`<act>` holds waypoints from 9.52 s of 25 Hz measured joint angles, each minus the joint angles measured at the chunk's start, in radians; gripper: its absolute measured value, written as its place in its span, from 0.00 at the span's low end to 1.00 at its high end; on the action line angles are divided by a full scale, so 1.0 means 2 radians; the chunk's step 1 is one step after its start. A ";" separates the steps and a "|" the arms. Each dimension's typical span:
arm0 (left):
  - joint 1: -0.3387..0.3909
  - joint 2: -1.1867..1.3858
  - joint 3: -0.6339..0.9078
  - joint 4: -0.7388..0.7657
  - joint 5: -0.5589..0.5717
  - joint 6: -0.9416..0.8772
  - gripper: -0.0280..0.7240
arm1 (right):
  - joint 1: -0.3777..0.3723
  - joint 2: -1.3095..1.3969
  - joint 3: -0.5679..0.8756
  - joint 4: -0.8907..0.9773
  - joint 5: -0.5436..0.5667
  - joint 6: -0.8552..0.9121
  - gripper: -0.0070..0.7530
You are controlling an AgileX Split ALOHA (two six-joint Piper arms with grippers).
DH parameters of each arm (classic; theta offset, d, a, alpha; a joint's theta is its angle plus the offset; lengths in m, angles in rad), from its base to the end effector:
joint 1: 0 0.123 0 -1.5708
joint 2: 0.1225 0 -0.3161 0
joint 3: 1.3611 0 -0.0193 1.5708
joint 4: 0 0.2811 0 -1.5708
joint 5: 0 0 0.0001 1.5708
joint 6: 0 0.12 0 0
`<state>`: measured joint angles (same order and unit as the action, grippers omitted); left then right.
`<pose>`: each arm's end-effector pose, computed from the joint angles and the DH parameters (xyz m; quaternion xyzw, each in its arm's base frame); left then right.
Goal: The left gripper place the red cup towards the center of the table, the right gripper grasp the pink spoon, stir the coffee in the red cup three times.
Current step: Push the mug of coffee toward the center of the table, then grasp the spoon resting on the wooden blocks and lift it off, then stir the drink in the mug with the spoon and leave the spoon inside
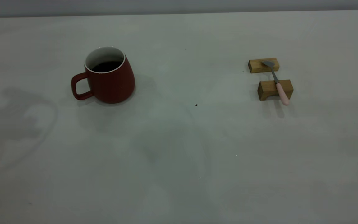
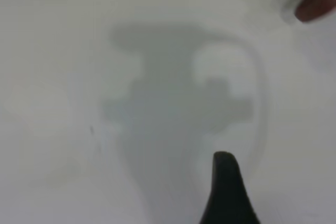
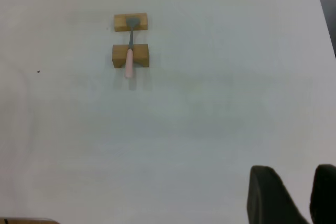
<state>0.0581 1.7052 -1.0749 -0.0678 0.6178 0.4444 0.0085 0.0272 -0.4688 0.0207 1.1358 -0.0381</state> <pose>0.3784 0.0173 0.1900 0.1652 0.9647 0.0265 0.2032 0.0189 0.0024 0.2601 -0.0211 0.8858 0.0035 0.4635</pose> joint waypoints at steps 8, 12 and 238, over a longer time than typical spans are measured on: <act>-0.031 0.212 -0.182 -0.044 0.044 0.269 0.82 | 0.000 0.000 0.000 0.000 0.000 0.000 0.32; -0.040 0.280 -0.241 -0.050 0.051 0.391 0.82 | 0.000 0.000 0.000 0.000 0.000 0.000 0.32; -0.018 -0.862 0.294 0.027 0.256 -0.222 0.70 | 0.120 1.114 -0.444 0.867 -0.095 0.042 0.17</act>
<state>0.0212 -0.0192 -0.4871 -0.0147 1.1299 0.0000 0.2483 2.2550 -1.3558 1.7544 0.9457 0.0457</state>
